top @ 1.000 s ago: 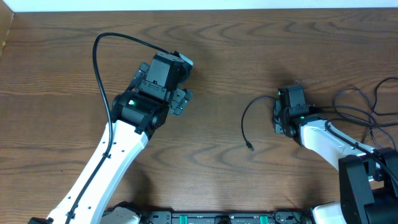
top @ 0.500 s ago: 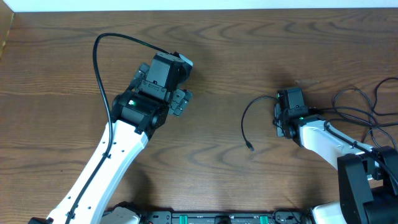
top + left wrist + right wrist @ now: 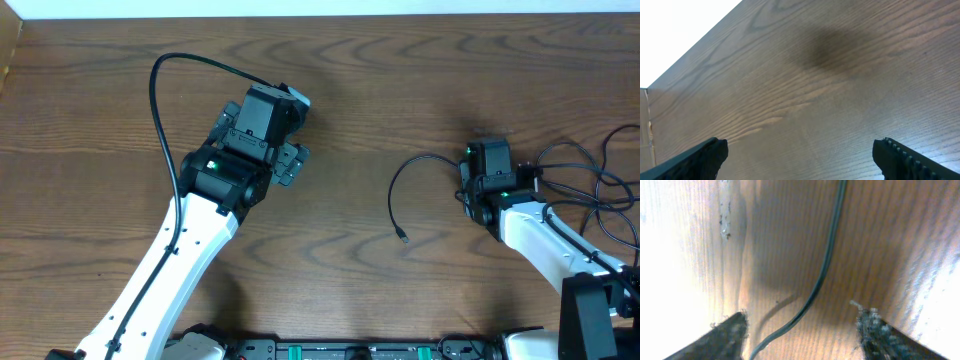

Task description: Untangle cables

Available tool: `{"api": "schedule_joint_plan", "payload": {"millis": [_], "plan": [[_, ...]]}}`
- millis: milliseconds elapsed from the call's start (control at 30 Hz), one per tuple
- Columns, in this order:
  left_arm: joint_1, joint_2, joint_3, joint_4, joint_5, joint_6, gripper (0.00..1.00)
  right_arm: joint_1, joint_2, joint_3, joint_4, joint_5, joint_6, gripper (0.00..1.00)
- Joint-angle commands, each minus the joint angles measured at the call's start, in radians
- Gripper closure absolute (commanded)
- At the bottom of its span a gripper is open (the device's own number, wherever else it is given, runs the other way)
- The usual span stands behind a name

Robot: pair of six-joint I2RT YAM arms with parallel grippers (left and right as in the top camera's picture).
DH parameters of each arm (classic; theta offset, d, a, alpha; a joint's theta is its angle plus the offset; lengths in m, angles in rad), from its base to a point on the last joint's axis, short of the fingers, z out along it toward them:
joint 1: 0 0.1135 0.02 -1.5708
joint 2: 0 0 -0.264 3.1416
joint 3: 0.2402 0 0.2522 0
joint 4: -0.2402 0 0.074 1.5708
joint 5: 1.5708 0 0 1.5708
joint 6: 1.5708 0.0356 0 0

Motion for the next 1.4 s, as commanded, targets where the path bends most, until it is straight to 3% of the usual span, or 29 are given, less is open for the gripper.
{"api": "schedule_joint_plan", "payload": {"millis": [0, 633, 667, 767, 800, 1133, 1367], "plan": [[0.002, -0.002, 0.002, -0.006, -0.003, -0.005, 0.02, 0.006, -0.005, -0.002, 0.018, -0.020, -0.031, 0.25], [0.002, -0.002, 0.002, -0.006, -0.003, -0.005, 0.02, 0.010, 0.173, -0.002, 0.302, -0.039, -0.057, 0.25], [0.002, -0.002, 0.002, -0.006, -0.003, -0.005, 0.02, 0.010, 0.174, -0.002, 0.305, -0.039, -0.057, 0.27], [0.002, -0.002, 0.002, -0.006, -0.003, -0.005, 0.02, 0.009, 0.178, -0.002, 0.311, -0.015, -0.057, 0.94], [0.002, -0.002, 0.002, -0.006, -0.003, -0.005, 0.02, 0.008, 0.178, -0.002, 0.313, -0.015, -0.057, 0.99], [0.002, -0.002, 0.002, -0.007, -0.003, -0.005, 0.02, 0.003, 0.157, -0.002, 0.297, 0.014, -0.058, 0.99], [0.002, -0.002, 0.002, -0.009, -0.003, -0.005, 0.02, -0.108, -0.019, -0.002, 0.200, 0.058, -0.171, 0.99]]}}
